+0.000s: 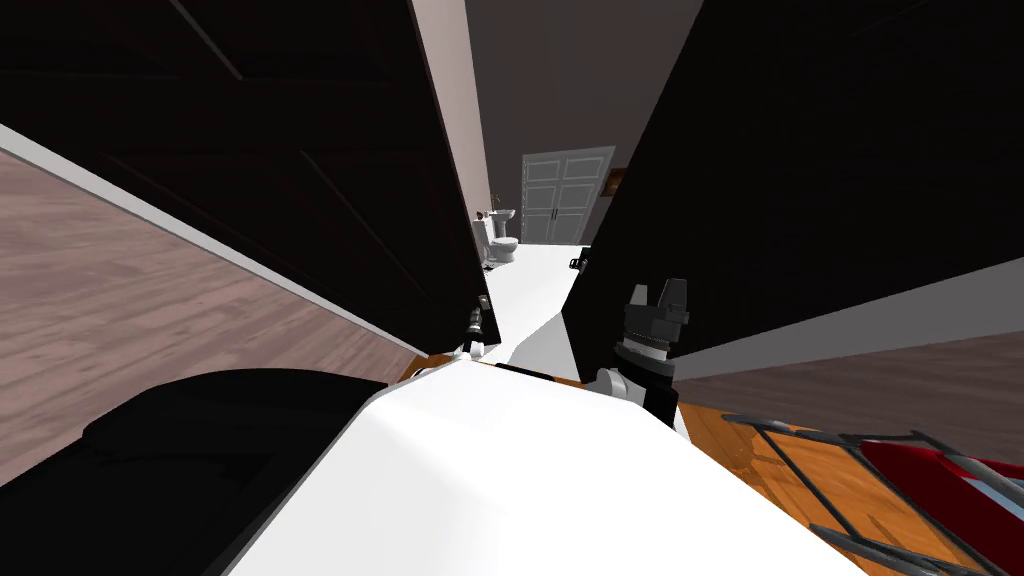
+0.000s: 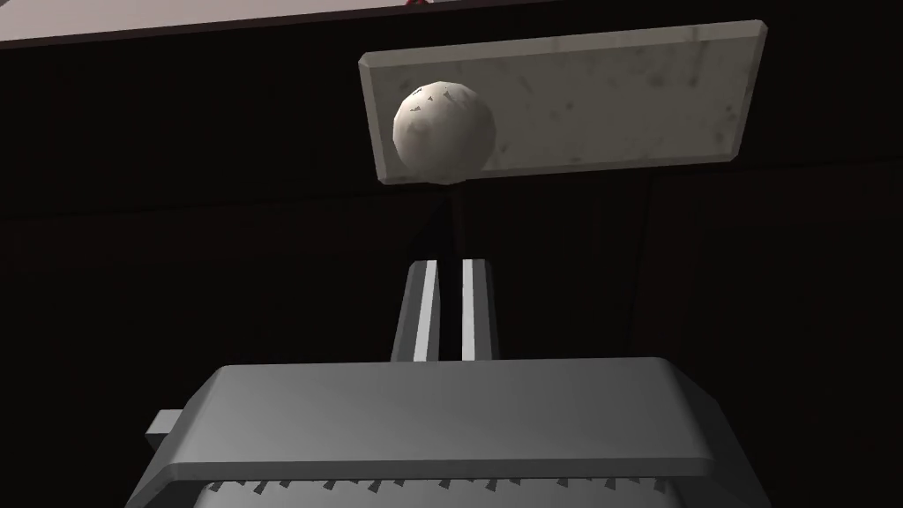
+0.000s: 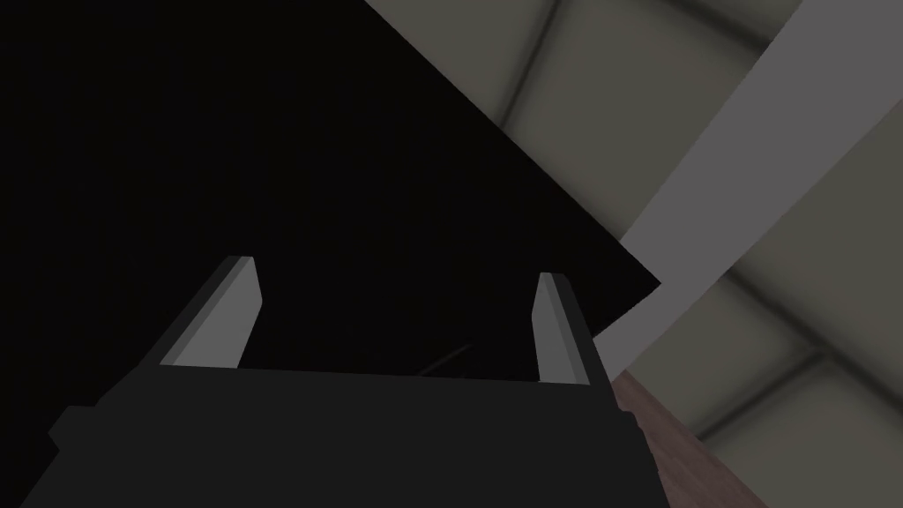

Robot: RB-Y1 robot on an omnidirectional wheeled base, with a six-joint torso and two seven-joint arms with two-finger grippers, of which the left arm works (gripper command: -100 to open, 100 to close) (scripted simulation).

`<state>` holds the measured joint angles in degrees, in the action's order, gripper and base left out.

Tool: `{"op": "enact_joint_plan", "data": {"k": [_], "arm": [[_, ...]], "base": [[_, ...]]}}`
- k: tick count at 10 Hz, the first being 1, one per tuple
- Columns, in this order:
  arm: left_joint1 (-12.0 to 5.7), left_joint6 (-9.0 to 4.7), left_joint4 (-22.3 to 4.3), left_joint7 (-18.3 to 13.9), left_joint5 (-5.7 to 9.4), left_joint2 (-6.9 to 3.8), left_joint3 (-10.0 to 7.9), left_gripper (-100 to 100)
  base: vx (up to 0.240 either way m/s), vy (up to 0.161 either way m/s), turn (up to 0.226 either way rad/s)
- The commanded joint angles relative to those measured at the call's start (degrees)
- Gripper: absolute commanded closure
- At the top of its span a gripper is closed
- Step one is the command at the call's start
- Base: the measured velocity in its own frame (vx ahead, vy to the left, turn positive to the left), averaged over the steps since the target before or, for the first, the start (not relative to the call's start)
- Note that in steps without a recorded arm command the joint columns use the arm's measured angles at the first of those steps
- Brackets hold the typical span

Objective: Push the door open

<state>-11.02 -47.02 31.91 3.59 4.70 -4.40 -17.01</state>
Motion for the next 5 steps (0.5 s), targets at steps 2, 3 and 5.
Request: {"op": "enact_joint_plan", "data": {"k": [2,3,5], "arm": [[-0.27,0.27,0.20,0.12,0.46,0.68,-0.44,-100],[-0.36,0.40,0.35,0.17,0.64,1.13,-0.62,-100],[-0.35,-0.13,-0.18,0.12,0.62,0.56,-0.69,-100]], "base": [[-0.220,-0.166,0.067],[-0.217,-0.160,0.069],[-0.002,-0.035,-0.008]]}}
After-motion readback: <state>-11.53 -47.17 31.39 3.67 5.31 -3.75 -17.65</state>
